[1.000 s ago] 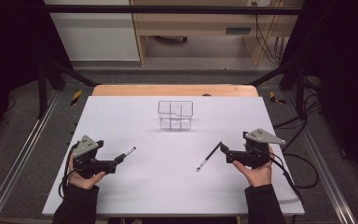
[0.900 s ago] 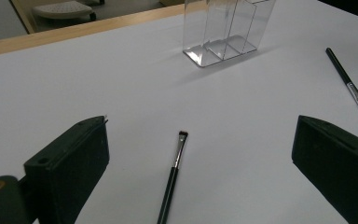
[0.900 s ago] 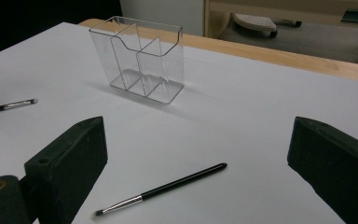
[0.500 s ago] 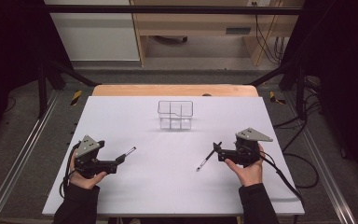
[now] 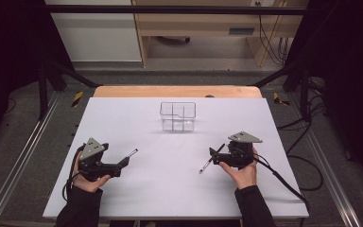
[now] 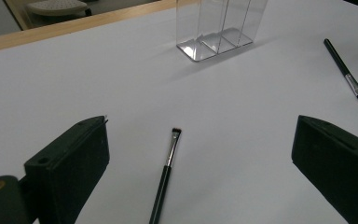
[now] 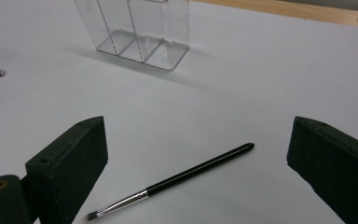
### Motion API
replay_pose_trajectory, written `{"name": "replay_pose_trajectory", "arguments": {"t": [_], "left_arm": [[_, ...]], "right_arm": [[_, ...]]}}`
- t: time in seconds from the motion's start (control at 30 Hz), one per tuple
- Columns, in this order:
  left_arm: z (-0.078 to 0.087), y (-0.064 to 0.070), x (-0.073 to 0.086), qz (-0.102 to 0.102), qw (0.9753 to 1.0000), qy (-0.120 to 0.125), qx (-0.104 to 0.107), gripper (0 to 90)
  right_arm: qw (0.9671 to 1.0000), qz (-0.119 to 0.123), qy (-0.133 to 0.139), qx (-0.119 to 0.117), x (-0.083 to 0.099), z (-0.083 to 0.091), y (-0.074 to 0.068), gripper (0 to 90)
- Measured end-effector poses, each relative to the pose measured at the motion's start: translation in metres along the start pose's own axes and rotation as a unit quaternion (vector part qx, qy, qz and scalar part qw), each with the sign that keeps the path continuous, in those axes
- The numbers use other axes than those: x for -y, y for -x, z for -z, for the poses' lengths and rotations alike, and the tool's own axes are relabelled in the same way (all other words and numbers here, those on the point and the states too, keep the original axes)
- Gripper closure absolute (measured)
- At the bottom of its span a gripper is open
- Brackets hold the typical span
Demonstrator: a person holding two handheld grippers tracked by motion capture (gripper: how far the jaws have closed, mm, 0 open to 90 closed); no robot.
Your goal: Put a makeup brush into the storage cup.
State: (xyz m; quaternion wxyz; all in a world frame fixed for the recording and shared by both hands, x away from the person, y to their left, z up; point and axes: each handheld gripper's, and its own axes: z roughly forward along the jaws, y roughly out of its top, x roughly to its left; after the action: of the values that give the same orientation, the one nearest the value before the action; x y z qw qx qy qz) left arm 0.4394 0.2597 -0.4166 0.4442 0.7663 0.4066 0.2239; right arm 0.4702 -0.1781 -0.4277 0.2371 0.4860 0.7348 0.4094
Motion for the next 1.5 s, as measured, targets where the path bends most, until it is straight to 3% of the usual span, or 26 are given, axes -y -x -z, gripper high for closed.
{"name": "replay_pose_trajectory", "arguments": {"t": [0.43, 0.87, 1.2, 1.5], "left_arm": [[0.0, 0.0, 0.0, -0.001, 1.0, 0.0, 0.0, 3.3], [-0.001, 0.001, 0.001, -0.004, 1.0, -0.004, 0.002, 3.4], [-0.002, 0.002, 0.001, -0.007, 0.9999, -0.007, 0.004, 3.5], [-0.002, 0.002, 0.001, -0.006, 0.9999, -0.006, 0.006, 3.9]], "right_arm": [[0.9983, 0.007, -0.053, 0.022, 0.014, -0.029, -0.007, 6.0], [0.9943, 0.008, -0.103, 0.024, 0.028, -0.051, -0.011, 9.1], [0.9933, 0.008, -0.113, 0.026, 0.031, -0.054, -0.011, 17.3], [0.9935, 0.015, -0.111, 0.024, 0.031, -0.049, -0.011, 35.0]]}}
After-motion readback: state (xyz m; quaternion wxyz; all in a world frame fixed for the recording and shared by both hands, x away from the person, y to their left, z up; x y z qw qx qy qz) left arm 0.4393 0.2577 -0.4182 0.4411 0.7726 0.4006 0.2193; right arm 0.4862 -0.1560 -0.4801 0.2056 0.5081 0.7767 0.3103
